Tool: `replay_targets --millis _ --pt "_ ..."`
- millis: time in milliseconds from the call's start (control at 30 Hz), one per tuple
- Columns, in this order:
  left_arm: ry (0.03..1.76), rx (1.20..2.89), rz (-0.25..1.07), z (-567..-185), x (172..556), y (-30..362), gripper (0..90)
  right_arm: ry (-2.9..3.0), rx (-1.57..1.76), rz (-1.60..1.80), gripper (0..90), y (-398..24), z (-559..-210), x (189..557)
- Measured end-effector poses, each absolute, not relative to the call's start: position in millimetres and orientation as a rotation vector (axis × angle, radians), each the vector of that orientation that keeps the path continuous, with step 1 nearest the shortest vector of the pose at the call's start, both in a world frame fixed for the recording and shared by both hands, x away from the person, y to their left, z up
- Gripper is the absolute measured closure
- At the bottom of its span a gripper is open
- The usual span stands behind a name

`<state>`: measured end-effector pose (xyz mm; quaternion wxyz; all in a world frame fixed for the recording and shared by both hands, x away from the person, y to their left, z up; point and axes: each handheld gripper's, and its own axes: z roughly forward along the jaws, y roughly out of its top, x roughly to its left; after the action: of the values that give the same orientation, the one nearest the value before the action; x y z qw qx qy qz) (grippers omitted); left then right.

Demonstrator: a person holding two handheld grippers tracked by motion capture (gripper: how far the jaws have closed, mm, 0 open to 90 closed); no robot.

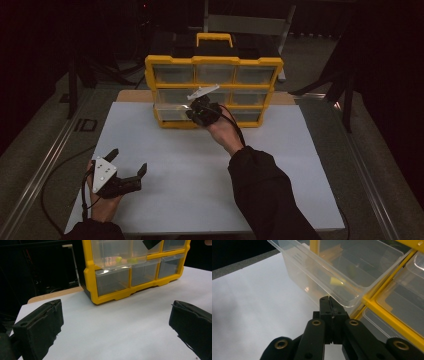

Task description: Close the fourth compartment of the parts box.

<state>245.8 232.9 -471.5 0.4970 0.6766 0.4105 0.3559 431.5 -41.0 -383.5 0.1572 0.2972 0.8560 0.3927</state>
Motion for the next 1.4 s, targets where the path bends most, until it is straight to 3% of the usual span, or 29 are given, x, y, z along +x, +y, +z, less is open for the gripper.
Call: replay_targets --millis 1400 --pt "0.995 1.637 0.858 -472 246 233 0.3 2.396 0.925 1.125 90.0 -36 -387 446"
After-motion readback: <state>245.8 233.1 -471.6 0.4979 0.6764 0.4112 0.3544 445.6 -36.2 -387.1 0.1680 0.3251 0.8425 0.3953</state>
